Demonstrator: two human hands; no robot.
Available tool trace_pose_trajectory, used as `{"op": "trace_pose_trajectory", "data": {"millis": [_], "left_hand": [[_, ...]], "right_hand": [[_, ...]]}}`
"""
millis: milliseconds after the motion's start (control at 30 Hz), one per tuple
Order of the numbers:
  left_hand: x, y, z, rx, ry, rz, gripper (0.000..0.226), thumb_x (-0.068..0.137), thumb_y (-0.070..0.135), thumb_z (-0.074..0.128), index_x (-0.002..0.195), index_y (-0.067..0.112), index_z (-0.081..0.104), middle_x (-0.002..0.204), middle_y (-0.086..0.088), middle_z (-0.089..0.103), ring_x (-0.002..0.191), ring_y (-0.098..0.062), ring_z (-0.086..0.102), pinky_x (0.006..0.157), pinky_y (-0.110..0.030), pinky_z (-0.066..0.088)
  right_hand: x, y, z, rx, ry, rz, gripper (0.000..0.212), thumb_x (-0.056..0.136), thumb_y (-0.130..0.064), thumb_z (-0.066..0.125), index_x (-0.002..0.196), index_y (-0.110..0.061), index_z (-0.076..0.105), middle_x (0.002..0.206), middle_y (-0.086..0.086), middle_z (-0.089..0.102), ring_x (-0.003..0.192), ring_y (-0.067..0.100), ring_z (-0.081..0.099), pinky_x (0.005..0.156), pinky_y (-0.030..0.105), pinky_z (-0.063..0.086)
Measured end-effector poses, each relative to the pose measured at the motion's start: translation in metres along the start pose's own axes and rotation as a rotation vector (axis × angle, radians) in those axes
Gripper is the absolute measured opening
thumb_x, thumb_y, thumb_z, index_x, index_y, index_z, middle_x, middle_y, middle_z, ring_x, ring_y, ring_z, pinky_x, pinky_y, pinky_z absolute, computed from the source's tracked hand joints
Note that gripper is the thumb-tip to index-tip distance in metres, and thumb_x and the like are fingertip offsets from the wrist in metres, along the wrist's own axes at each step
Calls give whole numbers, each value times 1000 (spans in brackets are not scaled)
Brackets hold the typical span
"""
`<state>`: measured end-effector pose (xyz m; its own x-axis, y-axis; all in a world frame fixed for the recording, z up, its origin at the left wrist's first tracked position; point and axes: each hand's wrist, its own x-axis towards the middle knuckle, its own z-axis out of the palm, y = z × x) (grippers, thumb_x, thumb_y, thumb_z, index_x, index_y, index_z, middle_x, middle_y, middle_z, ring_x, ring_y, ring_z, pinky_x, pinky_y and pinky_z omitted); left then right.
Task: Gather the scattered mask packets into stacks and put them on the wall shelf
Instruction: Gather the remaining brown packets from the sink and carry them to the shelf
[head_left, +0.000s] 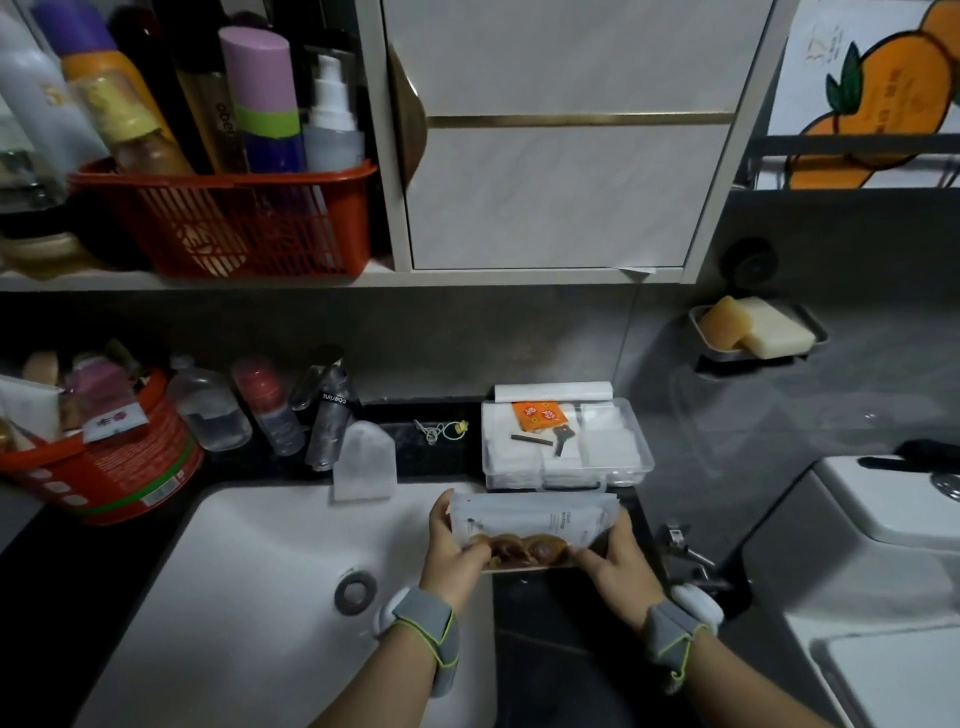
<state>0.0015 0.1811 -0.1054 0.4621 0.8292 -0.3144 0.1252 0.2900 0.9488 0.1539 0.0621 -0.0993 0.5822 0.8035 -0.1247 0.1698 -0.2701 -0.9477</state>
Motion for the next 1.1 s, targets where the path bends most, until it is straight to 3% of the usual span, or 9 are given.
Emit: {"op": "trace_pose_trajectory", "data": {"millis": [67,133,300,467,600,700,800,933,1100], "left_hand": [[-1,-1,3,-52,-17,-35,71,82,-13,52,131,32,26,126,-7,54,113,-23,55,102,-39,45],[-1,-2,5,-96,23,-51,66,82,-11,53,125,31,26,121,-7,54,112,-27,55,98,-39,46],[-5,-2,10,-74,29,-18,35,86,-8,50,115,11,44,99,-10,63,89,-21,60,73,-27,50],[-4,-9,3,3,117,54,10,91,4,54,91,13,58,99,-18,68,91,-30,64,76,-33,51],[-5,-11,-6,230,110,119,16,90,14,60,77,22,63,81,-13,70,88,-34,67,86,-48,52],[-8,2,-8,320,85,159,22,87,14,64,71,29,64,70,-1,69,82,-31,67,82,-45,53],[-13,28,3,342,29,209,24,87,13,64,71,31,64,60,11,69,75,-20,65,78,-35,51],[-23,70,34,255,38,329,32,85,6,64,86,30,43,72,-4,62,70,-21,58,71,-32,47],[-32,110,83,356,27,576,31,85,8,65,75,24,40,69,-2,47,61,-20,47,64,-30,40]], "right_hand": [[2,2,-1,40,13,27,51,86,4,59,120,-21,31,106,-15,51,103,6,50,90,16,37],[1,5,-4,56,20,38,53,86,4,59,123,-19,29,108,-14,51,109,11,50,92,23,37],[-4,7,-4,66,9,51,53,87,2,58,125,-20,29,110,-16,51,109,10,50,92,23,38],[-8,5,-4,-6,-21,50,37,91,-4,54,117,-21,32,106,-12,52,101,5,51,84,16,38],[-13,4,-6,-100,28,8,29,92,-6,54,112,-19,38,98,-19,52,98,7,53,73,10,38],[-16,-4,-14,-134,74,-24,27,90,-4,57,108,-19,44,89,-19,52,91,6,53,69,6,38],[-18,-17,-35,-131,117,-59,31,86,-3,62,109,-21,49,97,-15,58,100,10,55,81,17,39],[-12,-44,-77,-147,158,-120,30,83,-4,67,105,-21,54,102,-6,62,101,13,59,85,24,44],[-7,-79,-149,-207,211,-189,30,82,-7,69,108,-18,58,106,0,66,102,18,62,93,37,50]]}}
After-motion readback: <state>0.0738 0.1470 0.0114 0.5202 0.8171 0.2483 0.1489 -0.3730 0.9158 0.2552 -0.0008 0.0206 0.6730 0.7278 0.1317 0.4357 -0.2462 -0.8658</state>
